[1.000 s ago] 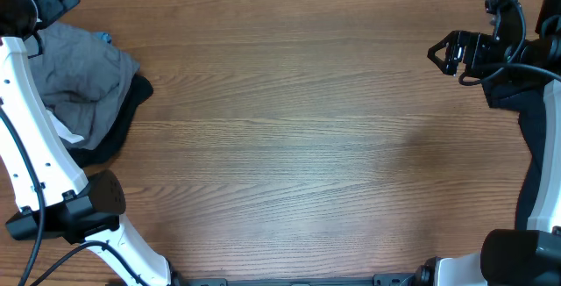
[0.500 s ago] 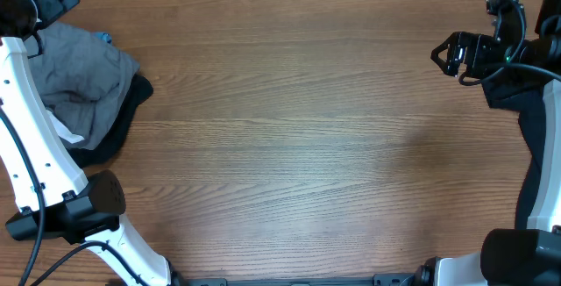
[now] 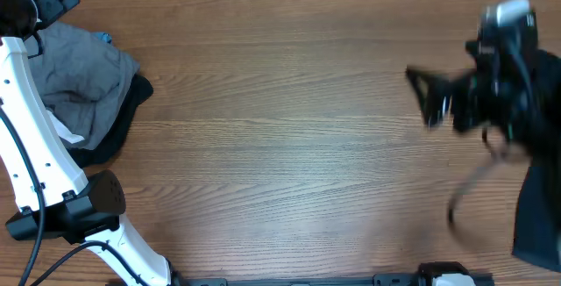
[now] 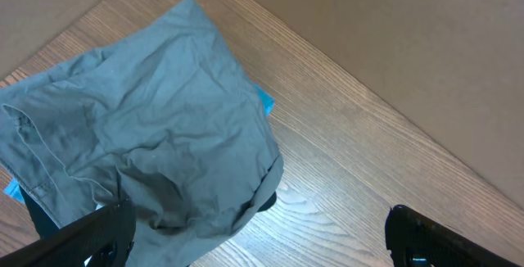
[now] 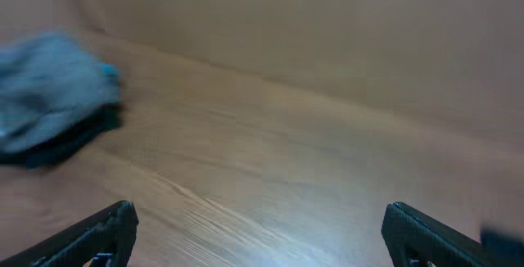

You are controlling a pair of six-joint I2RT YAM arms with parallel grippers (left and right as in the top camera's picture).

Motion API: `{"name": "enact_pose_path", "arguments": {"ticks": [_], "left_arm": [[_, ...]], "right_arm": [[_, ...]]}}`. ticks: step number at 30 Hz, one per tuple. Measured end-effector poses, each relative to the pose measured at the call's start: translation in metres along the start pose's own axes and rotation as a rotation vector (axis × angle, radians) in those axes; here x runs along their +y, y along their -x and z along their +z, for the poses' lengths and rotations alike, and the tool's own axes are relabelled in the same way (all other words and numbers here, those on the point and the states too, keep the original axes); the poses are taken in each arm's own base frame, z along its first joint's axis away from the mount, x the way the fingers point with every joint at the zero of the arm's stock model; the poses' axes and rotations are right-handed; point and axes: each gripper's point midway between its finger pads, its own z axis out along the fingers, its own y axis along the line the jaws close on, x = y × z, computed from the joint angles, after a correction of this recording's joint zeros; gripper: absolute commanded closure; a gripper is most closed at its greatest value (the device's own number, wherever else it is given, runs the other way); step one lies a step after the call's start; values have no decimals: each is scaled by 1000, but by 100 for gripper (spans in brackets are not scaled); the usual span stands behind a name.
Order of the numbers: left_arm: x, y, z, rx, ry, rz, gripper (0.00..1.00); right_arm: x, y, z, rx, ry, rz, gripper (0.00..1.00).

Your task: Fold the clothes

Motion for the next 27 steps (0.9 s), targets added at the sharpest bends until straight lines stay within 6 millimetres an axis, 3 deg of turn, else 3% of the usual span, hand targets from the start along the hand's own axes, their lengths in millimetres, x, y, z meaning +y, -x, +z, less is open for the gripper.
{"name": "enact_pose_path", "arguments": {"ticks": [3,6,8,11,14,17,22,27], "left_arm": [[0,0,0,0,0,0,0],[0,0,0,0,0,0,0],[0,-1,0,2,0,0,0],[0,-1,0,2,1,0,0],[0,-1,0,3,0,0,0],[0,-1,0,2,1,0,0],[0,-1,0,3,1,0,0],[0,-1,0,3,1,0,0]], "right_arm": [[39,0,-46,-109,56,-90,0],[71,-30,-94,-189,109,-146,0],[79,-50,-110,-230,107,-165,0],[85,-91,-115,-249,104,-176,0],[84,-119,-104,-293,96,-196,0],[79,-131,-82,-340,89,-212,0],[65,-144,-29,-424,83,-249,0],[58,-146,0,-544,75,-297,0]]}}
